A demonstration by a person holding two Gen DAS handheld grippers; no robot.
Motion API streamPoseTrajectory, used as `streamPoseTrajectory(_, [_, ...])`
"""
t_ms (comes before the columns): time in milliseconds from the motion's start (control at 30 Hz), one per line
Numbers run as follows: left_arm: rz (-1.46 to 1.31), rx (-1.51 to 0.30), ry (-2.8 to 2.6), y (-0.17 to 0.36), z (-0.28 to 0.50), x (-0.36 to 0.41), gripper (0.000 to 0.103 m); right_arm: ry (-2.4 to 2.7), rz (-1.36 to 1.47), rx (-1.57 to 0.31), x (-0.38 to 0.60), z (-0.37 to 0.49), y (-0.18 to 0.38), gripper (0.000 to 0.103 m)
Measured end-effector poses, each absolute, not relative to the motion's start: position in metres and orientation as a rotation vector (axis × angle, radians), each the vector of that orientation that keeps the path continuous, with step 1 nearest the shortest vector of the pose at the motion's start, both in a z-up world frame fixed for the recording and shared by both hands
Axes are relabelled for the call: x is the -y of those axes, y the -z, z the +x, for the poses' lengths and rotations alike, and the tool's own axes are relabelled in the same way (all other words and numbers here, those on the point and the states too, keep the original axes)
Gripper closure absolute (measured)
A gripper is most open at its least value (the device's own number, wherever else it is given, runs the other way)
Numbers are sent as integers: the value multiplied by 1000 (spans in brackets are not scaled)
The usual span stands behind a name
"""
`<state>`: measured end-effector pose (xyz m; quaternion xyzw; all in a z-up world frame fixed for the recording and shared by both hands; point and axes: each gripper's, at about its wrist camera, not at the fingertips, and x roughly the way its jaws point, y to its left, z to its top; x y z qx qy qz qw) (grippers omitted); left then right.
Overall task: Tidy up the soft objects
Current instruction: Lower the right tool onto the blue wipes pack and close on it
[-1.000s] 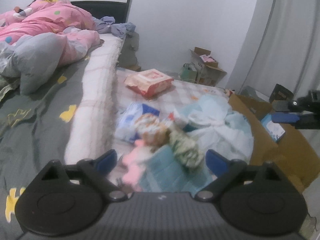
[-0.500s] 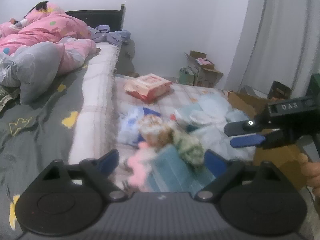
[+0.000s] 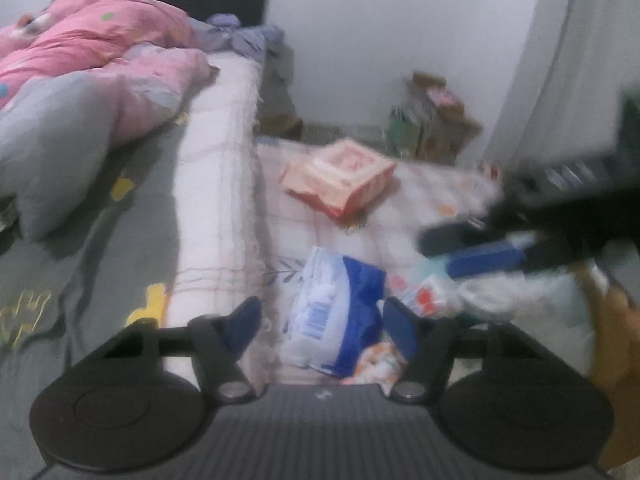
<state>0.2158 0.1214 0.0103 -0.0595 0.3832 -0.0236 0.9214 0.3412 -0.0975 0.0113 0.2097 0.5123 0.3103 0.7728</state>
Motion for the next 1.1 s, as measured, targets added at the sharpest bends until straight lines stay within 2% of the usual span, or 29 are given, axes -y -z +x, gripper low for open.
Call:
streamPoseTrajectory(133, [-53, -852, 75, 9, 246, -114, 36, -597, 319, -1160, 64, 389, 8, 51])
streamPoseTrajectory(233, [-52, -920, 103, 24, 267, -112, 27, -542, 251, -1223, 50, 420, 28, 49])
streamPoseTrajectory(300, [-59, -956, 109, 32, 277, -112, 25, -532, 247, -1289, 45, 436, 48, 45])
streamPoseTrajectory(367, [-64, -989, 120, 41, 285, -111, 23, -539, 248, -1348, 41, 446, 65, 36])
streamPoseTrajectory(533, [-58, -1044, 116, 56, 296, -109, 22, -605, 320, -1446, 34, 456, 93, 27])
streamPoseTrajectory(700, [-50, -1044, 118, 56, 297, -109, 22, -663, 478, -1499, 39, 454, 98, 27])
streamPoseTrajectory(733, [-44, -1044, 114, 55, 296, -109, 19, -684, 519, -1502, 41, 453, 96, 26])
streamPoseTrajectory(1100, [-33, -1045, 61, 53, 296, -113, 15, -811, 699, -1436, 46, 437, 68, 26])
